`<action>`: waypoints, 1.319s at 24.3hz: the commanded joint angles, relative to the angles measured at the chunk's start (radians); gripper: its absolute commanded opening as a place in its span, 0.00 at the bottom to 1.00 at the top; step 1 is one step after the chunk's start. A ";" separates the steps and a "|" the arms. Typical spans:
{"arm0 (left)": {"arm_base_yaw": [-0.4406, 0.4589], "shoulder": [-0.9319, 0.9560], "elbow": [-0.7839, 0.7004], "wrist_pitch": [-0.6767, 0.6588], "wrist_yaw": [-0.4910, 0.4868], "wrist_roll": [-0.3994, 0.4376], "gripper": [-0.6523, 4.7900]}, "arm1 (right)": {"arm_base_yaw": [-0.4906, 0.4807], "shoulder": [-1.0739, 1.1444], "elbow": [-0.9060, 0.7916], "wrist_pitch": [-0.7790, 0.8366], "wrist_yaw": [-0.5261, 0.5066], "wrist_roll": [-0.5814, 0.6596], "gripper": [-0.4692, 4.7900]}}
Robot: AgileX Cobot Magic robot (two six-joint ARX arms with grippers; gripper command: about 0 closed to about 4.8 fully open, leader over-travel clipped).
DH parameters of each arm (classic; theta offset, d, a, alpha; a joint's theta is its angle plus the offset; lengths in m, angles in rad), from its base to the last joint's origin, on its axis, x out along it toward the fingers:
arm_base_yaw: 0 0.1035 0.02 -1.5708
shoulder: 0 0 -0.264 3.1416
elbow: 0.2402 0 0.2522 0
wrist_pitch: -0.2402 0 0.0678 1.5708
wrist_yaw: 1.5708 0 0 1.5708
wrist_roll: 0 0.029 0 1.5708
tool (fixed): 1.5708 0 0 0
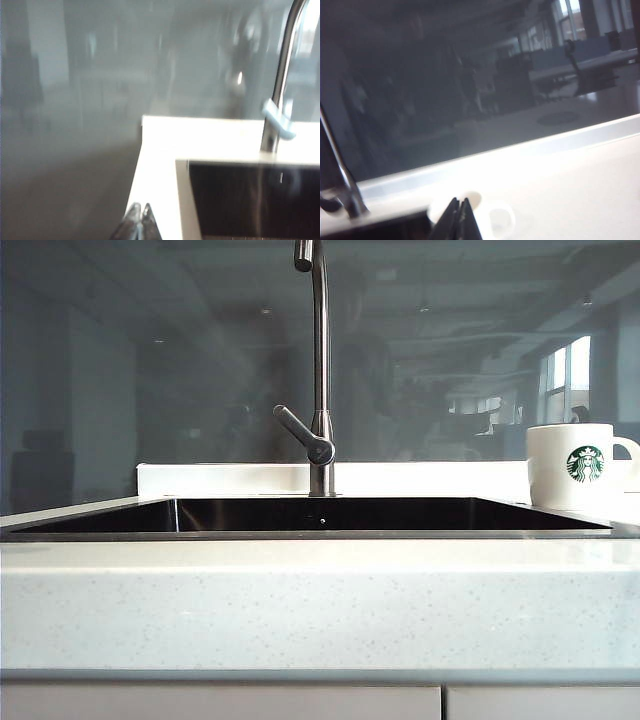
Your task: Pick up the mug next to the sink, go to the faucet to get some water, pour the water into the sink, and finally put the mug back to its place.
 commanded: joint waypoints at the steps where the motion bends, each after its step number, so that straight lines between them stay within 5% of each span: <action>1: 0.002 0.000 0.003 0.031 0.012 -0.001 0.11 | -0.012 0.270 0.077 0.113 -0.004 -0.127 0.08; 4: 0.002 0.000 0.003 0.027 0.027 -0.003 0.11 | -0.088 0.567 0.131 0.278 -0.095 -0.189 0.08; 8: 0.002 0.000 0.002 0.026 0.026 -0.003 0.11 | -0.299 1.007 0.237 0.550 -0.494 -0.169 0.09; 10: 0.002 0.001 0.002 0.026 0.027 -0.003 0.11 | -0.338 1.108 0.287 0.557 -0.607 -0.169 0.19; 11: 0.002 0.000 0.002 0.026 0.040 -0.003 0.11 | -0.344 1.181 0.328 0.557 -0.662 -0.170 0.36; 13: 0.002 0.000 0.002 0.018 0.073 -0.009 0.11 | -0.343 1.263 0.365 0.558 -0.672 -0.187 0.50; 20: 0.002 0.051 0.018 0.024 0.089 -0.074 0.11 | -0.330 1.450 0.422 0.667 -0.645 -0.257 0.52; 24: 0.002 0.275 0.104 0.130 0.090 -0.073 0.11 | -0.324 1.516 0.464 0.678 -0.644 -0.257 0.54; 27: 0.002 0.657 0.219 0.339 0.094 -0.063 0.11 | -0.314 1.553 0.502 0.678 -0.630 -0.256 0.54; 32: 0.002 1.245 0.422 0.706 0.253 -0.081 0.11 | -0.270 1.572 0.523 0.679 -0.574 -0.274 0.53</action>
